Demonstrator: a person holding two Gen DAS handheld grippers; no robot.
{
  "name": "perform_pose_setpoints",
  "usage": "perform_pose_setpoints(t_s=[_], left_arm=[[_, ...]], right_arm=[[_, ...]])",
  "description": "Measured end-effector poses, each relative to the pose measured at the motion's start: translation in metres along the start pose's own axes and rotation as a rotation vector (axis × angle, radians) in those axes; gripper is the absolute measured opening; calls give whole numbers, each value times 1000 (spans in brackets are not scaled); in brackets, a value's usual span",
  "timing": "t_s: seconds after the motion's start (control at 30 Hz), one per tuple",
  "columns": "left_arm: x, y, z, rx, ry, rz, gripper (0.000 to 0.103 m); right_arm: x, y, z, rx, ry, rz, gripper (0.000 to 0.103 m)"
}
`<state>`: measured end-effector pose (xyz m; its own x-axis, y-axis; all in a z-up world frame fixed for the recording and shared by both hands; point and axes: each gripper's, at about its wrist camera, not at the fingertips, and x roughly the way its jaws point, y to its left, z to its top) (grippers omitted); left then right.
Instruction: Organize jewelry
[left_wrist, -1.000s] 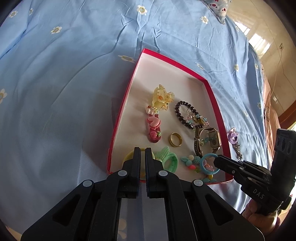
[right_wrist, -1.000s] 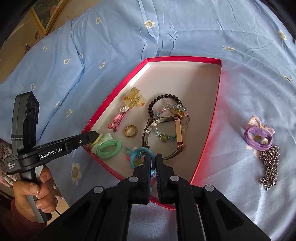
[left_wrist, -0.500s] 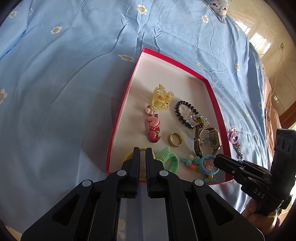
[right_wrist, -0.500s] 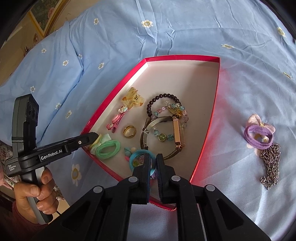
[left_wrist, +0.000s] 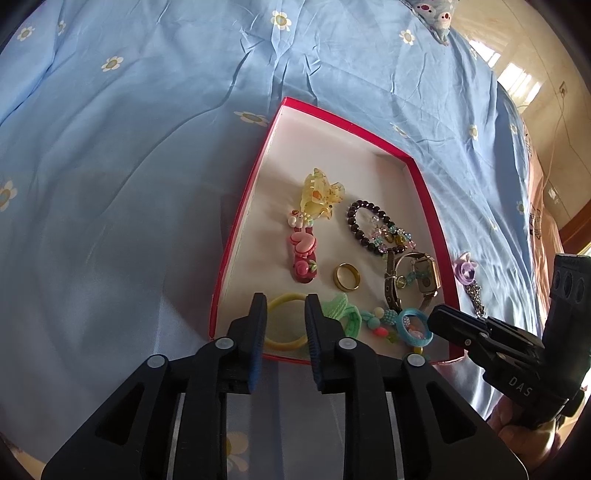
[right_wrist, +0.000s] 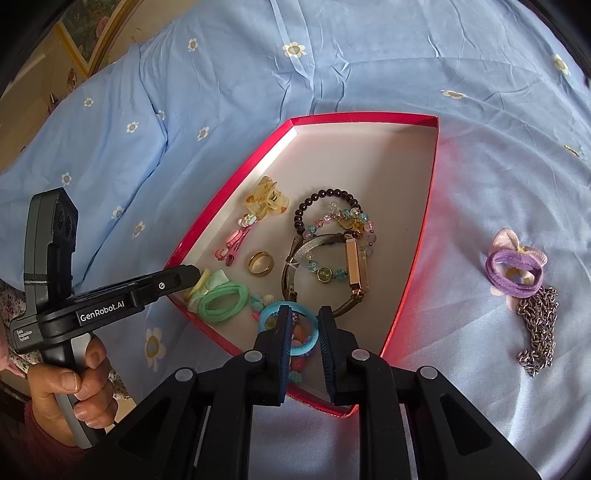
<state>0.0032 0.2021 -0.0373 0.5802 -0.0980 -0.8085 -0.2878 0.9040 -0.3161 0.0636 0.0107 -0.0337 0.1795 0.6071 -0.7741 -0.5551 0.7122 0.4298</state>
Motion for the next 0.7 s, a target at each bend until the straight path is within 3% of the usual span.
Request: perform_pose_setpoints(t_s=[0.13,0.23,0.37,0.53,0.7], left_arm=[[-3,-2,-1,5,-6,1,28],[-6,-3,-2,12,-12,11,32],[-11,-4,-3,9,-29,2,48],[-18,-4,-4,4,-51,-11,57],[-25,-3,-7,-2,-66,-13,66]], right_arm=[[-3,1,0,-2,-10,-2,28],[-7,1,0,-1,-18,-4,29],[-11,1,-1,2,-30,-4,32],[-19,0,-3,1,-60,-9,48],[-26,0,-4,1,-87,-12,57]])
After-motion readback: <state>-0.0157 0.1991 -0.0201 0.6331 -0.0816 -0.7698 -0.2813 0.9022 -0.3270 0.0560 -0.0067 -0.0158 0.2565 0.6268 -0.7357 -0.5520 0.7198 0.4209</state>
